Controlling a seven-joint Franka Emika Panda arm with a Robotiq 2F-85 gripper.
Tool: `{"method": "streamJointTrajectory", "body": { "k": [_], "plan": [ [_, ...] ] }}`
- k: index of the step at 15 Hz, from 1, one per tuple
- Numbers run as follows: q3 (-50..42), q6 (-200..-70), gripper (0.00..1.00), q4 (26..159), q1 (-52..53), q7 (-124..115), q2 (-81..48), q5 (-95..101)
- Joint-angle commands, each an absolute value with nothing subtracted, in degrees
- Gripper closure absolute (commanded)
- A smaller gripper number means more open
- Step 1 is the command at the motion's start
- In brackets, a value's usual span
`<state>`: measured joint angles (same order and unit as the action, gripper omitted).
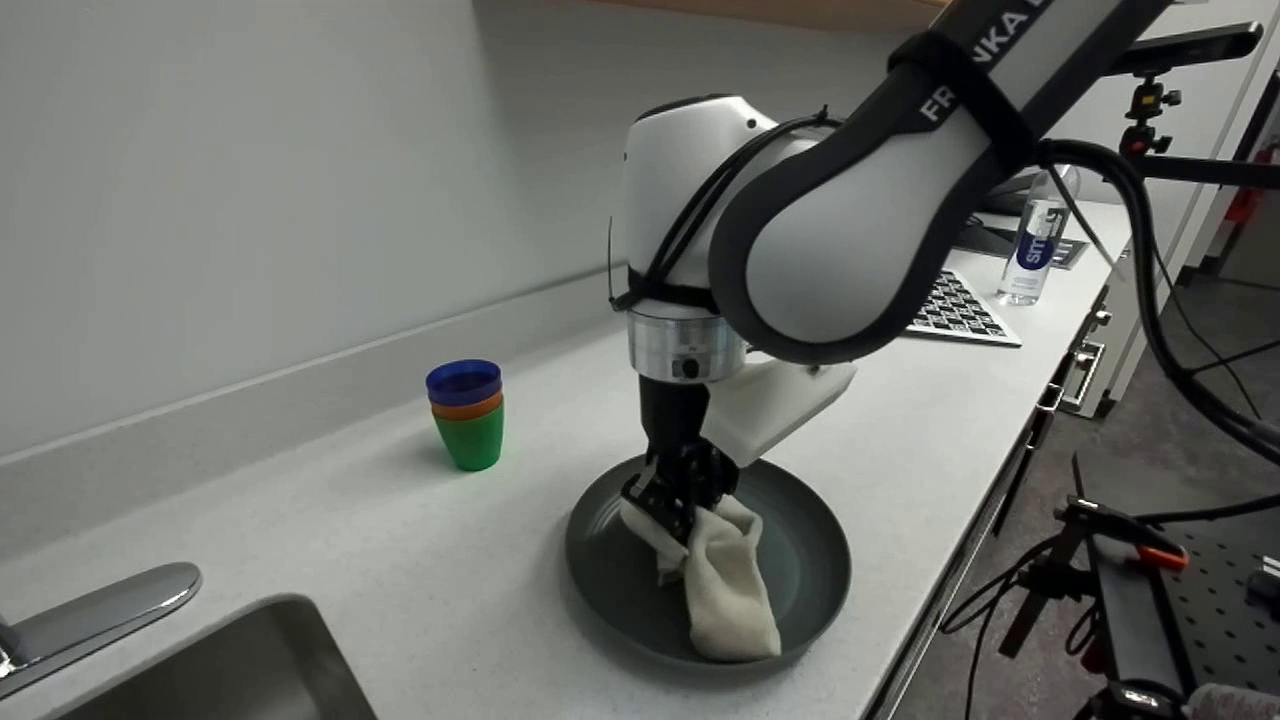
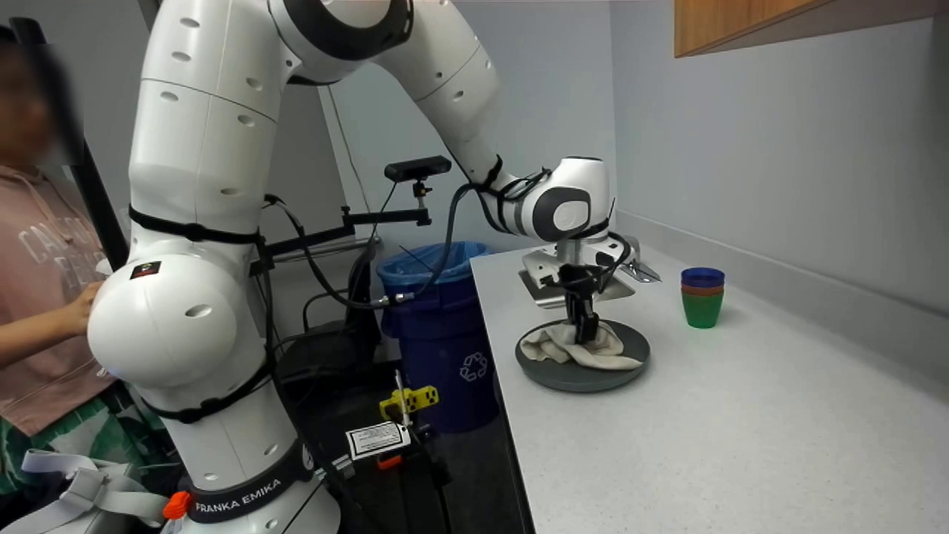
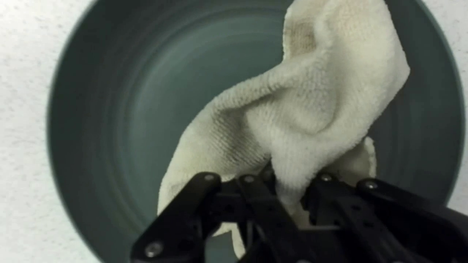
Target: Use the white towel to wipe the plate
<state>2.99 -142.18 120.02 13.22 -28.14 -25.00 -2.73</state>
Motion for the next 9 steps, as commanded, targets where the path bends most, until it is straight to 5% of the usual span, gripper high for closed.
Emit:
{"method": "streamJointTrajectory", "body": {
  "k": [1, 9],
  "plan": [
    [-1.82, -138.39, 0.97, 119.1, 17.01, -38.34, -23.61, 2.38],
    [-3.91, -148.88, 0.97, 116.34, 18.36, -46.44, -25.77, 14.61]
  ]
}}
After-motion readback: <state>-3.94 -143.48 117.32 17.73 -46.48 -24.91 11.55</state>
